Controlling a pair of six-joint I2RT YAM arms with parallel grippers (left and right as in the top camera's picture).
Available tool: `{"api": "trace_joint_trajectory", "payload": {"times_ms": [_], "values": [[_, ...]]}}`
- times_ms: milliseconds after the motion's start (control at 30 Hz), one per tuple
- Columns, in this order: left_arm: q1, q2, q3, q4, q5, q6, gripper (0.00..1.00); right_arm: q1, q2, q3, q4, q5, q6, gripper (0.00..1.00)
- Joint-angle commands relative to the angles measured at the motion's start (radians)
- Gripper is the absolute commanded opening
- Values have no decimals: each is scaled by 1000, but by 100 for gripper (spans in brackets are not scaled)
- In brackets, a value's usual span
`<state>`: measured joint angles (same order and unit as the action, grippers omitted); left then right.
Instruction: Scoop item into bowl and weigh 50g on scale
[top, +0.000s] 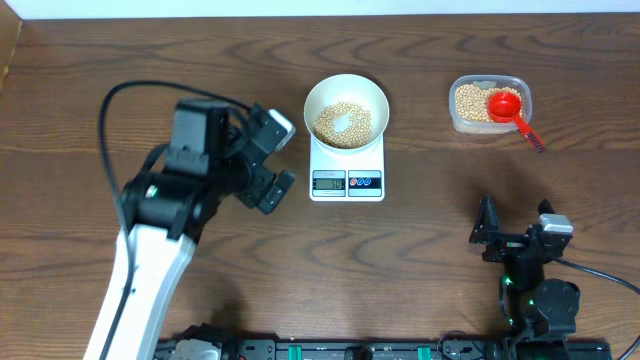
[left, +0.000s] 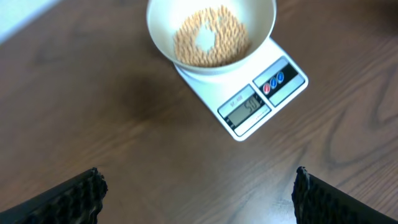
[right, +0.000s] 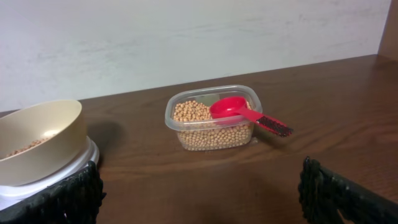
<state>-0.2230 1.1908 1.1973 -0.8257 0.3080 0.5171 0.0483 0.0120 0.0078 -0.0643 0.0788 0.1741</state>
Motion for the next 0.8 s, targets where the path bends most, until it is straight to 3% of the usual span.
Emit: {"api": "trace_joint_trajectory", "payload": {"times_ms": [0, 233, 500, 767], "values": [[4, -84, -19, -1, -3, -10, 98, 6, -6, -2, -4, -3, -14, 99], [54, -233, -111, 33, -14, 11, 98, 6, -6, -2, -4, -3, -14, 99], [242, -534, -465, 418, -11, -3, 98, 6, -6, -2, -4, -3, -14, 99], [411, -846, -730, 547, -25, -193, 98, 6, -6, -2, -4, -3, -14, 99]]}}
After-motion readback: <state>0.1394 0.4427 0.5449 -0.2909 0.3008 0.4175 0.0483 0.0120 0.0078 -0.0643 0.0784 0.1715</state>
